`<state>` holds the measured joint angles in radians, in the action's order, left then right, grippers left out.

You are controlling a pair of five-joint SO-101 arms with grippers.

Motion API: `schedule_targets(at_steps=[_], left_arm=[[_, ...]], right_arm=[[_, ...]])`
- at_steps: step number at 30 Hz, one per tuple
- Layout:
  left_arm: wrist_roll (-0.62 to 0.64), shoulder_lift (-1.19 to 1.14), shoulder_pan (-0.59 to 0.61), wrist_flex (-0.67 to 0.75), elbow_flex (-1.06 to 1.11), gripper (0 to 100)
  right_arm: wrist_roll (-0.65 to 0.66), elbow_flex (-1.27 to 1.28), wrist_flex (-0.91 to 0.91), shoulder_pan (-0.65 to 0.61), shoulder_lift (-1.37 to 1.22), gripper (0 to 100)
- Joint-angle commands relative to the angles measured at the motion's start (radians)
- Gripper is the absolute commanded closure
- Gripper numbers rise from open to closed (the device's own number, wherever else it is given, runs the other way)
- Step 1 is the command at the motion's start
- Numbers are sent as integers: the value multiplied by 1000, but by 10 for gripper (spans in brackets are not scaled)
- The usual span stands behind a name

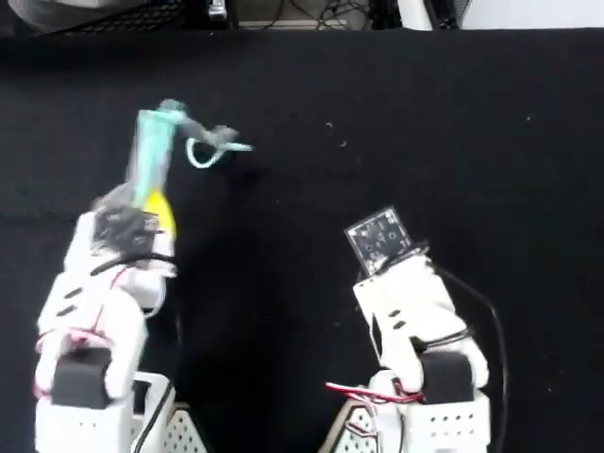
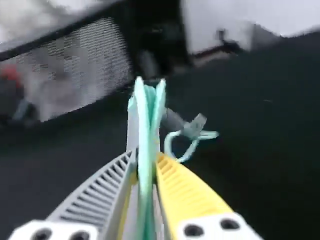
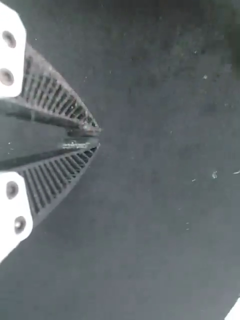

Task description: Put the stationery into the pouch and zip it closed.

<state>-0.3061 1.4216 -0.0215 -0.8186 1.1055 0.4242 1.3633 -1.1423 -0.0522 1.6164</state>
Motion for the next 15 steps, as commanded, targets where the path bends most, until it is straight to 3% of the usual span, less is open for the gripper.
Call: schedule_targets(at_steps=[1, 6, 15], left_arm=[[2, -146, -91, 86, -1, 971], [3, -356, -151, 176, -51, 971], [77, -724, -294, 183, -329, 968]], right_arm=[[-12, 108, 55, 12, 45, 986], [-106, 269, 146, 15, 97, 986], [-110, 326, 123, 15, 163, 986]])
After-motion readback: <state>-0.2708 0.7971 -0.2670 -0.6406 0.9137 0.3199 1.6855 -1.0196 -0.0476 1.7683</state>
